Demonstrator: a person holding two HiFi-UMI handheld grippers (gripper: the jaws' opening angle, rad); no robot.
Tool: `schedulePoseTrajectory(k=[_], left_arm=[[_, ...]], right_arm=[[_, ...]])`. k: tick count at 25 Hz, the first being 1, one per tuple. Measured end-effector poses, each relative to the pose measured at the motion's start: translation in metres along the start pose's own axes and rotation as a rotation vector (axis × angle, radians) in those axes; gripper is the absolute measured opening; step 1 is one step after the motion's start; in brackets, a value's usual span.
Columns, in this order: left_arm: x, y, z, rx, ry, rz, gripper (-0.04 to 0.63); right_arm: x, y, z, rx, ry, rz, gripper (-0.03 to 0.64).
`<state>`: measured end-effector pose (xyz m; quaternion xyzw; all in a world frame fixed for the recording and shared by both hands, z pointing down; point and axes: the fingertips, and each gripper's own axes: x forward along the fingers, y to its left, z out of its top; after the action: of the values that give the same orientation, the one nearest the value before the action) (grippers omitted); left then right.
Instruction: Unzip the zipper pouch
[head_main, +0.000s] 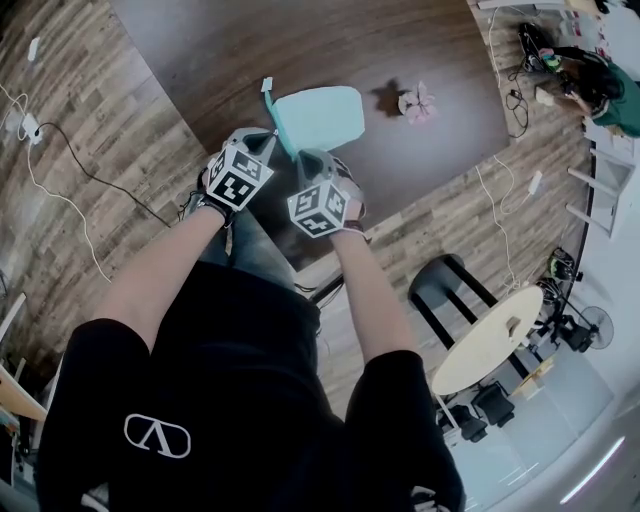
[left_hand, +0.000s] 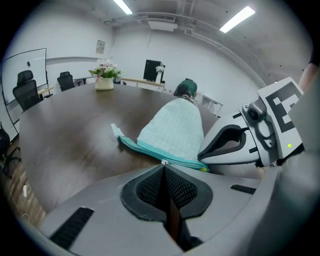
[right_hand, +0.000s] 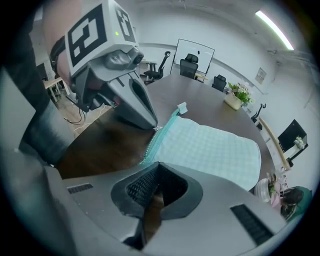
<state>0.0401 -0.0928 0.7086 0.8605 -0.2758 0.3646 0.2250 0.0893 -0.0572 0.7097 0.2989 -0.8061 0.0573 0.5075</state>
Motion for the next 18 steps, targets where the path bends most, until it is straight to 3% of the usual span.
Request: schedulePoseTrajectory(k=[12, 18], left_arm=[[-0.011, 0.075, 0.010, -0.066, -0.029, 0.107, 0.005], [-0.016, 0.088, 0.012, -0.035, -0.029, 0.115, 0.005]], right_arm=[[-0.001, 0.000, 0.000, -0.002, 0.004, -0.002, -0.003], [0.000, 0.001, -0.001, -0.001, 0.007, -0.001, -0.003]])
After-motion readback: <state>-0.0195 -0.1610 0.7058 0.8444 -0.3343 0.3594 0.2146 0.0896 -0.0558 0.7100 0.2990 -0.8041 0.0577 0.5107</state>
